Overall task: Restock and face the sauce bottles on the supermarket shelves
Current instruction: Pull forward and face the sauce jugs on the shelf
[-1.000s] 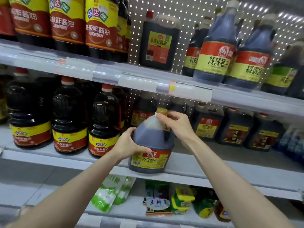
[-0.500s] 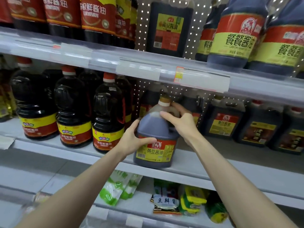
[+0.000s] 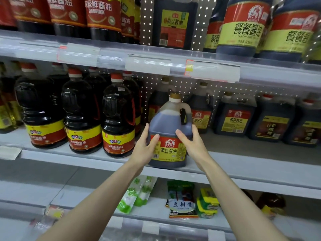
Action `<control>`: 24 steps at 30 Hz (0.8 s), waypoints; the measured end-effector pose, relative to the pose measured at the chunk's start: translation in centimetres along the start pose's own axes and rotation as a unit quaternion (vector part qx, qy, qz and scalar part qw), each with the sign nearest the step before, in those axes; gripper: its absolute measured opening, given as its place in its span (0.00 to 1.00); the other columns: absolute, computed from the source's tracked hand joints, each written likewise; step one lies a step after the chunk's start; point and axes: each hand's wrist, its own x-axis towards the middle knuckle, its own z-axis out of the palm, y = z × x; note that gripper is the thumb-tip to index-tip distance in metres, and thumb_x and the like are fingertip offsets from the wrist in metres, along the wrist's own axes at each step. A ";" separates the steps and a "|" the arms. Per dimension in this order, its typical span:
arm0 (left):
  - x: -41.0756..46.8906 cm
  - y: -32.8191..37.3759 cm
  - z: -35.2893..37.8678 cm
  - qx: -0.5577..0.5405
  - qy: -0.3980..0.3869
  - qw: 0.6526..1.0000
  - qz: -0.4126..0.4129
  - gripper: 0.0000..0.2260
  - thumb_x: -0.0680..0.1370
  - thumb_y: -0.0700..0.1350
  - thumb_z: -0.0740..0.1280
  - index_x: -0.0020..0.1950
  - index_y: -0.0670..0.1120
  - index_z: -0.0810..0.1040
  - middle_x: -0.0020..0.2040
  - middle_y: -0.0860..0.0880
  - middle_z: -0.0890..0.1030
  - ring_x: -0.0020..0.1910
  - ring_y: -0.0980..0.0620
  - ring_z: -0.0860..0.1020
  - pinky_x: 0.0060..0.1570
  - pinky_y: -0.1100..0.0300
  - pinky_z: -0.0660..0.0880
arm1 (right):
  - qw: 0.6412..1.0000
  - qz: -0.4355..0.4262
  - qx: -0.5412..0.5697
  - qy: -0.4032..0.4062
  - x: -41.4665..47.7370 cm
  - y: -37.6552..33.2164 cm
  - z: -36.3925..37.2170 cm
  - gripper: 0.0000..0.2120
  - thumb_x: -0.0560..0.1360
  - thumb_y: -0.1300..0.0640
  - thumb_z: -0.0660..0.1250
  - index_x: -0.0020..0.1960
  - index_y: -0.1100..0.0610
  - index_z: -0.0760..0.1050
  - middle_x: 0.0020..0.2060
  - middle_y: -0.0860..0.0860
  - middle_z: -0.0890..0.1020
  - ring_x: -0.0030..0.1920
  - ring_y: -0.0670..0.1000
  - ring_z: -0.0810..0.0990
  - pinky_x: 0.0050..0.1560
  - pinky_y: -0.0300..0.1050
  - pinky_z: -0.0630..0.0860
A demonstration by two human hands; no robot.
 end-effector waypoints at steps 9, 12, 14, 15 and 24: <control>2.6 -1.3 -0.5 0.004 0.026 1.000 -0.005 0.25 0.81 0.50 0.62 0.77 0.55 0.60 0.64 0.50 0.77 0.58 0.52 0.79 0.57 0.49 0.78 | 1.000 0.018 0.006 0.012 2.1 0.8 0.6 0.29 0.74 0.43 0.67 0.71 0.51 0.63 0.63 0.49 0.76 0.57 0.48 0.78 0.48 0.44 0.77; 3.5 -1.2 -0.8 0.006 0.029 1.000 -0.007 0.20 0.81 0.49 0.62 0.73 0.53 0.66 0.59 0.50 0.80 0.55 0.53 0.81 0.54 0.51 0.80 | 0.999 0.025 0.021 0.004 3.1 1.0 0.9 0.21 0.76 0.45 0.66 0.66 0.49 0.65 0.60 0.50 0.78 0.51 0.44 0.79 0.40 0.39 0.74; 4.2 -1.1 -0.9 0.002 0.032 0.999 -0.008 0.16 0.81 0.48 0.61 0.70 0.50 0.70 0.56 0.49 0.82 0.52 0.54 0.81 0.50 0.56 0.81 | 0.999 0.026 0.018 0.009 3.9 1.0 1.2 0.27 0.76 0.45 0.66 0.71 0.49 0.62 0.61 0.50 0.78 0.51 0.46 0.79 0.43 0.41 0.76; 4.5 -1.1 -0.9 0.004 0.038 0.999 -0.009 0.16 0.81 0.48 0.61 0.68 0.48 0.70 0.55 0.49 0.82 0.52 0.54 0.81 0.48 0.58 0.81 | 1.000 0.020 0.015 0.012 4.3 1.1 1.4 0.29 0.76 0.45 0.66 0.74 0.48 0.60 0.61 0.50 0.78 0.53 0.47 0.79 0.45 0.42 0.77; 8.0 -2.2 -0.4 0.008 0.100 0.995 -0.005 0.19 0.81 0.51 0.61 0.70 0.47 0.70 0.57 0.47 0.81 0.55 0.48 0.80 0.58 0.47 0.77 | 0.999 0.027 0.020 0.031 7.9 2.2 2.3 0.36 0.75 0.41 0.66 0.77 0.40 0.51 0.73 0.49 0.67 0.66 0.56 0.73 0.64 0.57 0.73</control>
